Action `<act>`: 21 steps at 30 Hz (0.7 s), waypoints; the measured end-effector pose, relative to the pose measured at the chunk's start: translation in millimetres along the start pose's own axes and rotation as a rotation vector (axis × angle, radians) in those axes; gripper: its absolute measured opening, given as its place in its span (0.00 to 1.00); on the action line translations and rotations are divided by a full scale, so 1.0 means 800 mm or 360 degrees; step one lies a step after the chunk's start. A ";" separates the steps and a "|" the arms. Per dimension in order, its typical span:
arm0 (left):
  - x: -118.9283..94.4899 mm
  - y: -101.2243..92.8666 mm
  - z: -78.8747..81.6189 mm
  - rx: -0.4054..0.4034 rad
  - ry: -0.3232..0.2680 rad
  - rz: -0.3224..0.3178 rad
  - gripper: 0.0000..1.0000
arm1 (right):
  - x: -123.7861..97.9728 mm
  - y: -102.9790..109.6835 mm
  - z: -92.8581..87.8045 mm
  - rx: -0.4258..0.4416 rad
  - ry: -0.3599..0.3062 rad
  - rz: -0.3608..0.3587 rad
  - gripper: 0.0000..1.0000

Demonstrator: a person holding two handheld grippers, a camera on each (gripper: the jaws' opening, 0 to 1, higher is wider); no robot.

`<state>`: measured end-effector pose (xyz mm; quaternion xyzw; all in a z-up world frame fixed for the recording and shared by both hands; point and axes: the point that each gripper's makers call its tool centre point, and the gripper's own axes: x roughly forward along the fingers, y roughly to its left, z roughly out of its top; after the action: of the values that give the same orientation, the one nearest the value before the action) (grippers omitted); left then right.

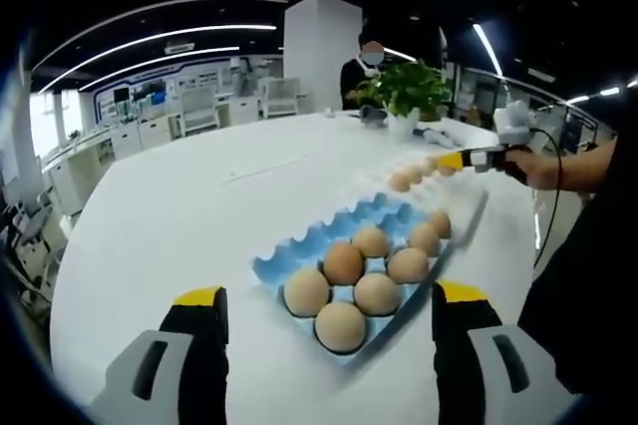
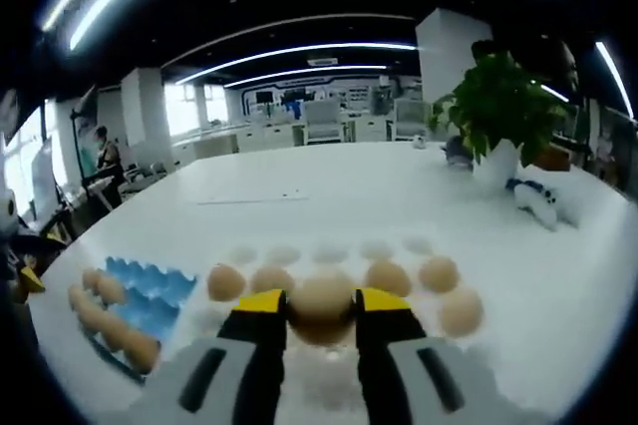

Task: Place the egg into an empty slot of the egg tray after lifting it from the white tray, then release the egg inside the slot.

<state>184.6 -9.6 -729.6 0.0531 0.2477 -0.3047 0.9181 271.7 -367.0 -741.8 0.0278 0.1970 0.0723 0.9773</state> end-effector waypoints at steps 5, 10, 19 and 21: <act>0.000 0.001 -0.001 0.0006 0.0009 -0.0003 0.83 | 0.006 0.029 -0.002 -0.0013 0.0017 0.0095 0.26; 0.000 0.001 -0.001 -0.0003 0.0005 0.0001 0.84 | 0.006 0.059 -0.003 -0.0049 0.0028 0.0176 0.26; 0.001 0.000 0.000 -0.0002 0.0006 -0.0005 0.83 | 0.005 0.099 0.003 -0.0082 0.0026 0.0310 0.26; 0.000 0.000 0.001 -0.0001 0.0004 -0.0004 0.83 | 0.006 0.109 0.004 -0.0087 0.0025 0.0343 0.26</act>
<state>185.1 -9.6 -729.3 0.0529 0.2489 -0.3057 0.9175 265.8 -280.2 -733.4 0.0214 0.1986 0.1824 0.9627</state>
